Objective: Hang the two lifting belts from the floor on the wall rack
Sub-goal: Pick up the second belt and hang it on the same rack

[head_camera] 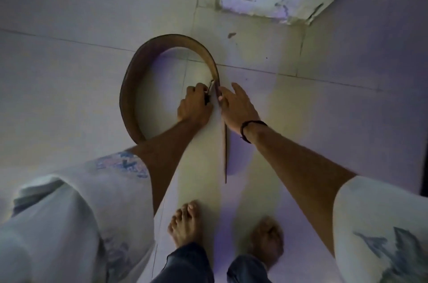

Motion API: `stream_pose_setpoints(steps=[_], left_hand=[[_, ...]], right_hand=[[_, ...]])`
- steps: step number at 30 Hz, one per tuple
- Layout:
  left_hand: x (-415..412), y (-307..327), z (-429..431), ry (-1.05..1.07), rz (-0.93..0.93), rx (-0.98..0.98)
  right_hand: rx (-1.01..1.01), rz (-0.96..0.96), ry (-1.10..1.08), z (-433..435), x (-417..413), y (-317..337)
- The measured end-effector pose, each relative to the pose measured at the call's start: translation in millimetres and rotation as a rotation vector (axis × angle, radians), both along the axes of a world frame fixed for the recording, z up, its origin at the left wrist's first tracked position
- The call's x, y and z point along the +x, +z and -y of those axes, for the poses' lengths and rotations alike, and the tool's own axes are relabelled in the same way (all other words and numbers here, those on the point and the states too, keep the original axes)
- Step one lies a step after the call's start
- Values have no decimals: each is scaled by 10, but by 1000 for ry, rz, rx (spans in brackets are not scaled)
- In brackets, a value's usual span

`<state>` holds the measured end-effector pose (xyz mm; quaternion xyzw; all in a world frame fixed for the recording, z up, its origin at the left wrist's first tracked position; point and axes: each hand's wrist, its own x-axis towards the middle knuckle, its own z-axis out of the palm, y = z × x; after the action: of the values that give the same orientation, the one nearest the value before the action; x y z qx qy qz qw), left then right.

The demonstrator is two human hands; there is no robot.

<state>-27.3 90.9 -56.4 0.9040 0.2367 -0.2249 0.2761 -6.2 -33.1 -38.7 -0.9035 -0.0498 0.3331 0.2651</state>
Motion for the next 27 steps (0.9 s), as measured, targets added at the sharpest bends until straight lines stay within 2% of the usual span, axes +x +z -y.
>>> stream_pose_setpoints(steps=[4, 7, 10, 12, 16, 19, 22, 27], left_hand=[[-4, 565, -26, 97, 87, -153], [111, 1249, -91, 214, 204, -335], [361, 2200, -151, 322, 343, -482], [588, 2914, -220, 281, 340, -448], [1072, 4402, -331, 288, 423, -612], [1275, 5768, -280, 240, 528, -701], [1374, 7093, -311, 166, 613, -709], [1377, 9192, -238, 43, 799, -709]], right_hand=[[22, -20, -32, 34, 13, 506], [105, -64, -166, 36, 119, 1175], [250, -99, -326, -22, 305, 2032], [343, -84, -362, -98, 473, 2670], [531, -28, -506, -227, 911, 4096], [595, 50, -509, -250, 1152, 5366], [665, 153, -447, -282, 1237, 6713], [694, 458, -386, -204, 1206, 8853]])
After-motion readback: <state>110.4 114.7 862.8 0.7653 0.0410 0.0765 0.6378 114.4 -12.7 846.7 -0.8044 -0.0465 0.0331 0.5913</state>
